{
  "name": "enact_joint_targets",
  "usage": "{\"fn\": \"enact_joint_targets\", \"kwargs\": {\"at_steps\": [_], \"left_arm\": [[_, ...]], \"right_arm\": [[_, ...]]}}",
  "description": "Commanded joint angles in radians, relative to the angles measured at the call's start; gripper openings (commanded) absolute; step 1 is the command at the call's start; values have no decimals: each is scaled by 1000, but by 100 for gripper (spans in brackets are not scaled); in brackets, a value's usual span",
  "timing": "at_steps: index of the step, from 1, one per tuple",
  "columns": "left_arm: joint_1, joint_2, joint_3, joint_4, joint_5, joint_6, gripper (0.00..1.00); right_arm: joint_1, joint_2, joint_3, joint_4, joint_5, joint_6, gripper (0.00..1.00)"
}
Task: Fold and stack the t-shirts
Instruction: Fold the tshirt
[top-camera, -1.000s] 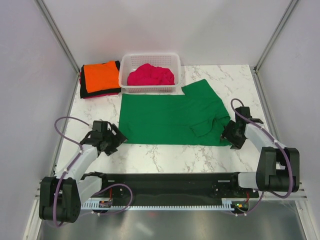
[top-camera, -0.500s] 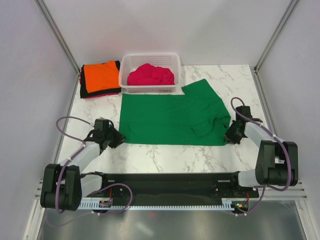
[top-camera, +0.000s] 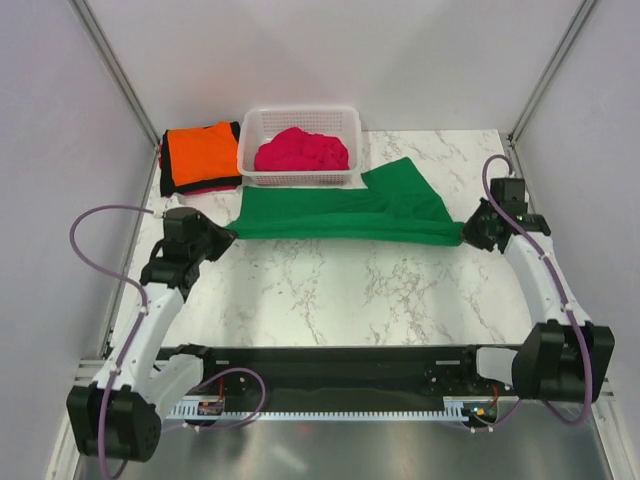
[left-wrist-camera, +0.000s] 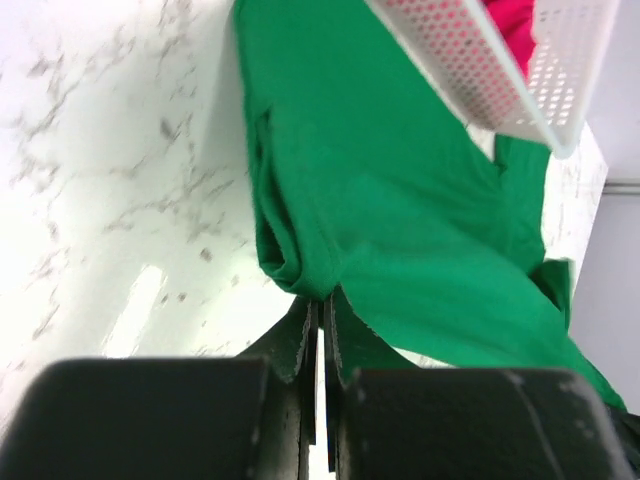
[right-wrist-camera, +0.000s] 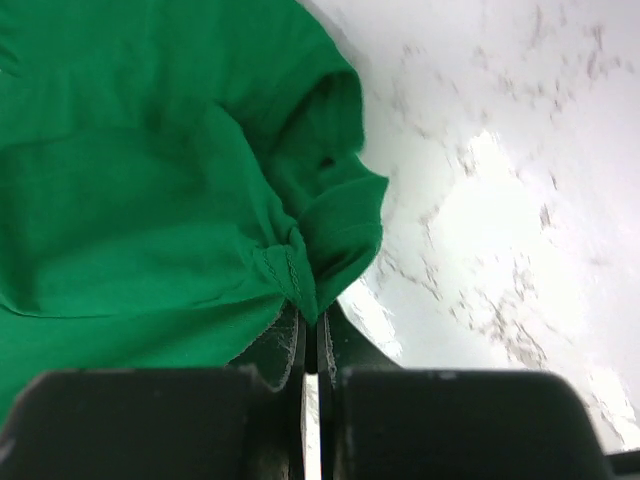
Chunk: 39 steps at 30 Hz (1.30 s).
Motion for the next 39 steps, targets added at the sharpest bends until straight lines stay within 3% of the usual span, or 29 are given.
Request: {"fn": "enact_joint_targets", "kwargs": {"at_steps": [1,7,11,15,21,23,24,26,27,31,35,39], "left_arm": [[0,-72,-129,-120,-30,-17,2],[0,-327,-331,-214,12,-101,2],[-24,-428,-356,-260,24,-183,4],[-26,-439,-327,-315,35,-216,9],[-26,-506,-270,-421,29,-236,12],[-26,-540,-235,-494,12,-239,14],[-26,-553,-221,-525,3,-239,19],[-26,-580,-185,-559,1,-235,28],[-26,-605,-173,-599,-2,-233,43],[-26,-614,-43,-651,-69,-180,69],[-26,-550,68,-660,-140,-5,74],[-26,-453,85,-570,-119,156,73]], "right_arm": [[-5,-62,-141,-84,4,1,0],[-5,-161,-301,-80,-56,47,0],[-5,-220,-331,-94,-131,107,0],[-5,-280,-347,-134,-146,125,12],[-5,-337,-391,-183,-175,125,22],[-5,-366,-413,-194,-186,132,39],[-5,-387,-416,-208,-192,133,61],[-5,-409,-420,-220,-204,132,78],[-5,-419,-416,-238,-203,129,86],[-5,-473,-361,-260,-166,100,91],[-5,-429,-244,-187,-172,70,90],[27,-180,-119,17,-286,44,90]]}}
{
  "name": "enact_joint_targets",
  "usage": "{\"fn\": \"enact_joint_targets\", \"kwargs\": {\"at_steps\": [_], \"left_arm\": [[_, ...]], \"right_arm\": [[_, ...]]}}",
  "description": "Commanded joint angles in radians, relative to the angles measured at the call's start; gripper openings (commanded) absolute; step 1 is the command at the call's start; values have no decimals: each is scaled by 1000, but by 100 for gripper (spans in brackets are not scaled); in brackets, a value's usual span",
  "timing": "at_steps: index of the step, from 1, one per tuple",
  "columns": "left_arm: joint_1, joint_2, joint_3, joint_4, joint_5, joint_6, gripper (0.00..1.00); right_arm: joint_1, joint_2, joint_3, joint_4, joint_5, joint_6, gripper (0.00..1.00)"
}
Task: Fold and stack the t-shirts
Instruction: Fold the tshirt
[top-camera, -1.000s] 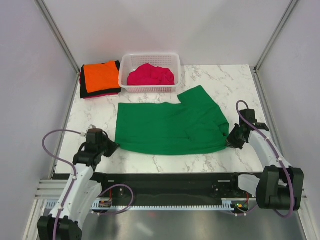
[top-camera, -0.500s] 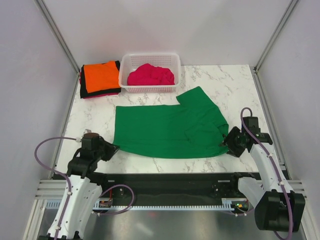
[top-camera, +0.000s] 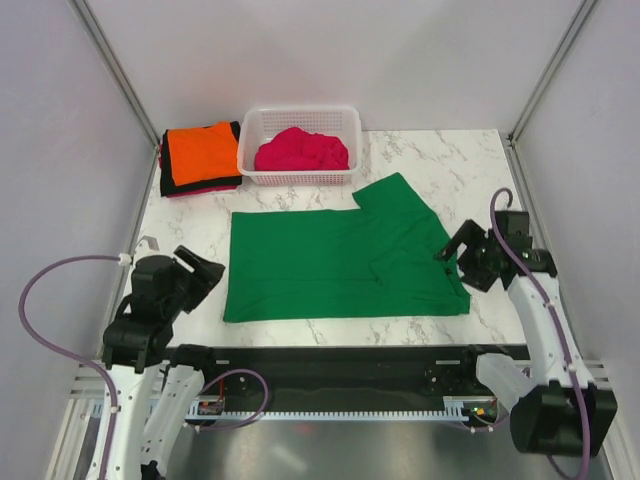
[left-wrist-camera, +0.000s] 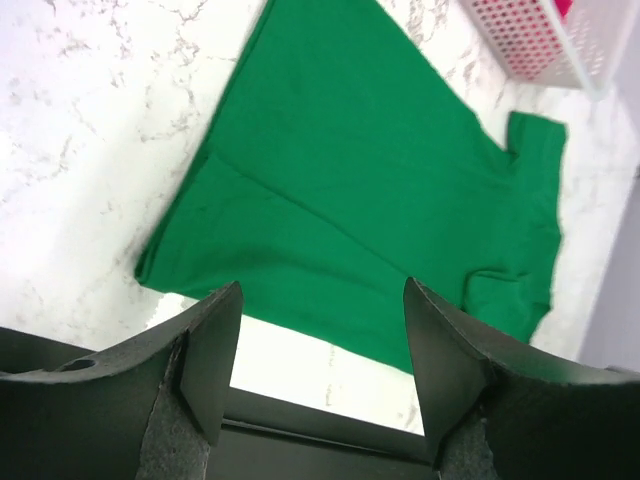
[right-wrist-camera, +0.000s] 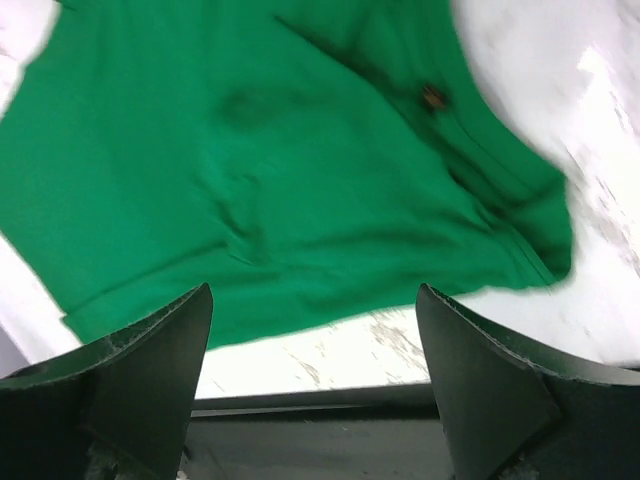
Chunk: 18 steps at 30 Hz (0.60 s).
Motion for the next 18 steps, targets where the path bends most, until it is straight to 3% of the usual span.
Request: {"fn": "enact_joint_targets", "kwargs": {"at_steps": [1,7,12,13,18], "left_arm": [[0,88,6,68,-13,210,72],[0,138,-5,146,27,302,65],[0,112,-36,213,3,329,65],[0,107,-43,223,-4,331,64],[0,107,-48,223,-14,331,62]], "right_arm": [[26,238,122,225,-83,-54,90],[84,742,496,344,-60,-108,89],[129,1133,910,310,-17,-182,88],[132,1180,1010,300,-9,-183,87],[147,1385,1165,341,14,-166,86]]}}
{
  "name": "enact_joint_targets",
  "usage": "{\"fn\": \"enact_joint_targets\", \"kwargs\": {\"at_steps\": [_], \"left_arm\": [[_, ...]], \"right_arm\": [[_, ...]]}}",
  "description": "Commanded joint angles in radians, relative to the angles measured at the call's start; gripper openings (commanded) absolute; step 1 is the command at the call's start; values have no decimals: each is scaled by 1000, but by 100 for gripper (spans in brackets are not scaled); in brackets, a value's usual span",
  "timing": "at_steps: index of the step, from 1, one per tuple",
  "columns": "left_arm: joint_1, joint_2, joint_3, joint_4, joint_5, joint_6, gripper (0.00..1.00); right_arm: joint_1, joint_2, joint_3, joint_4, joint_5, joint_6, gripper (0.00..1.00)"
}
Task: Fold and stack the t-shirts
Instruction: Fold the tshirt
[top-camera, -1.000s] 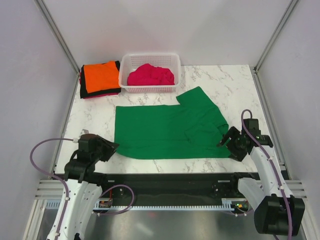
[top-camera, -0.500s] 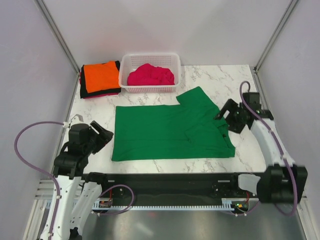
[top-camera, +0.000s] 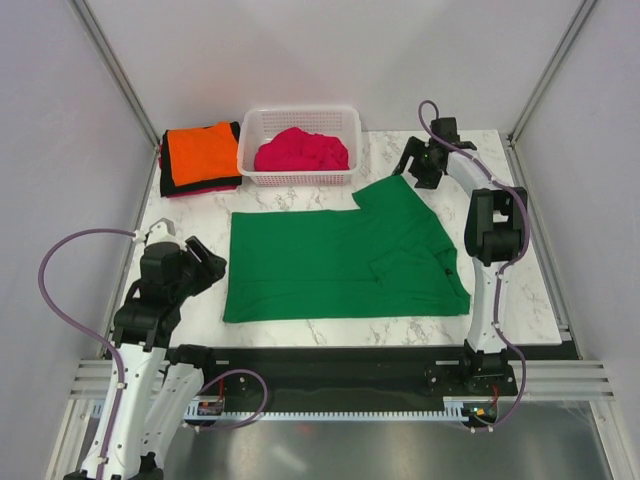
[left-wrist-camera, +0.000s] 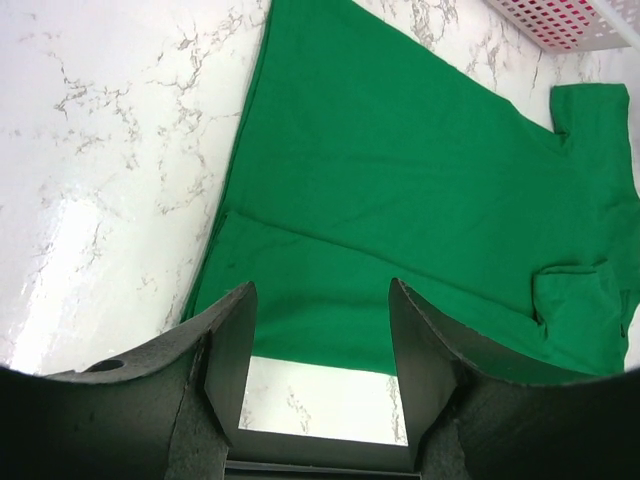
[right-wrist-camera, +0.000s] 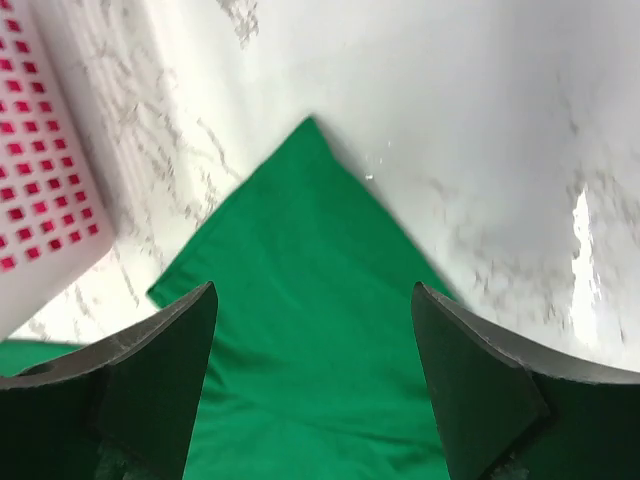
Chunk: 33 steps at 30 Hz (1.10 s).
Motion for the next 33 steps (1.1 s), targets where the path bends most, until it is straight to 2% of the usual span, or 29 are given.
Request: {"fn": "enact_joint_targets", "kwargs": {"at_steps": [1,6,9,13,18,22,24,25,28,29,31,33], "left_arm": [[0,-8,-9,52,-13,51,62],[0,-7,-14,53,-13,51,61],[1,-4,-12,53,-13,51,60],[2,-1,-14,53,-16,51,60],[2,-4,-14,53,-19,51,59],[2,2,-14,53,-21,50,58],[3,5,-15,53,-22,50,58],[3,10,-14,53,-24,50,58],[3,36,-15,59,-40,51,60],[2,53,-20,67,-48,57,63],[2,117,-23,113,-65,77,64],[3,169,-29,170,-65,93,65]], "right_arm": [[9,97,146,24,44,-21,85],[11,234,269,4,91,-45,81],[26,263,298,-2,98,-71,77],[52,256,255,-28,143,-99,73],[54,194,143,15,114,-90,64],[55,176,122,21,107,-90,50],[55,180,126,18,108,-93,39],[55,182,126,16,108,-96,31],[55,180,125,15,103,-99,17],[55,176,123,16,101,-99,7],[57,168,126,12,94,-92,0],[58,148,126,13,72,-69,0]]}}
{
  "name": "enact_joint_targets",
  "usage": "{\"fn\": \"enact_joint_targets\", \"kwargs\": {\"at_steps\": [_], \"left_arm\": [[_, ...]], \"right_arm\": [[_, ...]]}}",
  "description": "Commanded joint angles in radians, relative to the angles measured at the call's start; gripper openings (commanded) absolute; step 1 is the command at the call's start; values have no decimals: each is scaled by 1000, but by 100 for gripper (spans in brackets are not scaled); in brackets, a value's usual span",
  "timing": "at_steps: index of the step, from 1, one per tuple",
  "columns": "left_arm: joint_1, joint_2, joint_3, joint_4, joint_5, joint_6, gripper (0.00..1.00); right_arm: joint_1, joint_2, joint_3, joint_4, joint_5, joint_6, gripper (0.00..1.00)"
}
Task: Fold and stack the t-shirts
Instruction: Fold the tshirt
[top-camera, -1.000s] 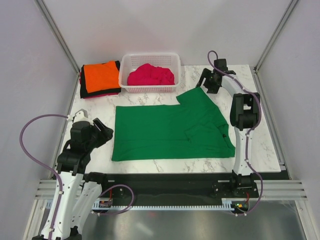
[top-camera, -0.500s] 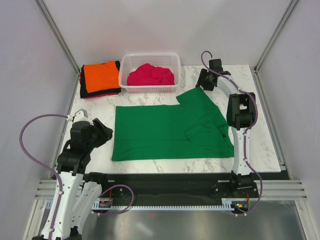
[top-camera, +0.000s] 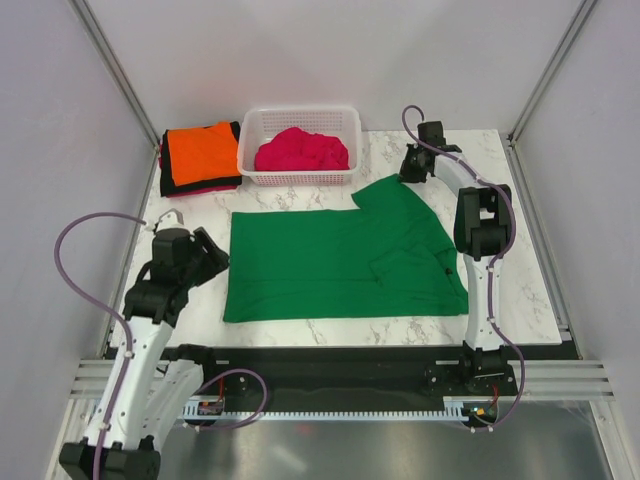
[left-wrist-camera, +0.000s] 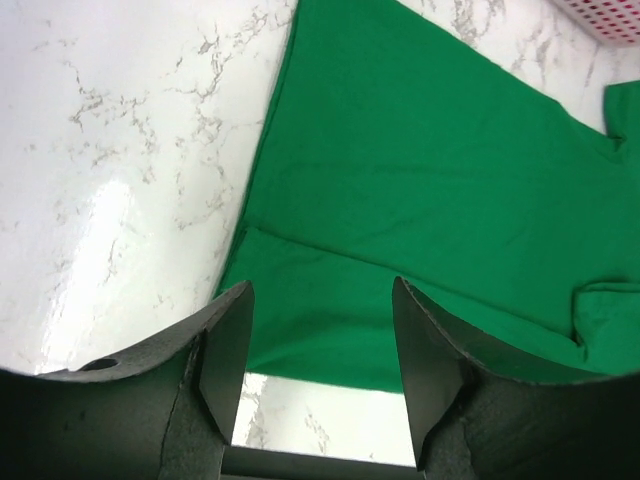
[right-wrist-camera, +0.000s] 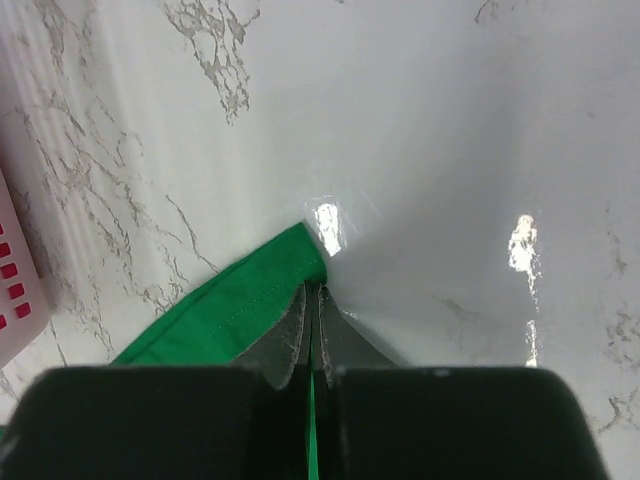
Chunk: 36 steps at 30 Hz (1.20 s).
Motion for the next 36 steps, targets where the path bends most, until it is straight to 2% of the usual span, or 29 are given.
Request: {"fn": "enact_joint_targets", "kwargs": {"at_steps": [1,8,12,19,23,26,32,36], "left_arm": [[2,98,-14,188,-31,82,65],[20,395,-20,515,-6,29,62],[31,628,-7,702,-35,22,61],[40,930,147,802,-55,88,59],[64,1038,251,792,-48,110,54],[74,1086,311,770,-58,125,54],[87,1189,447,582,-49,93,54],[89,1248,487,526,-3,55,53]], "right_arm": [[16,-45,-22,-54,-36,16,0],[44,-227,-123,-19,-75,56,0],[56,-345,-300,47,-153,110,0],[66,-508,-451,91,-190,101,0],[69,-530,-485,111,-233,108,0],[72,-546,-508,120,-244,107,0],[73,-582,-543,134,-256,108,0],[75,-592,-543,136,-262,113,0]]}}
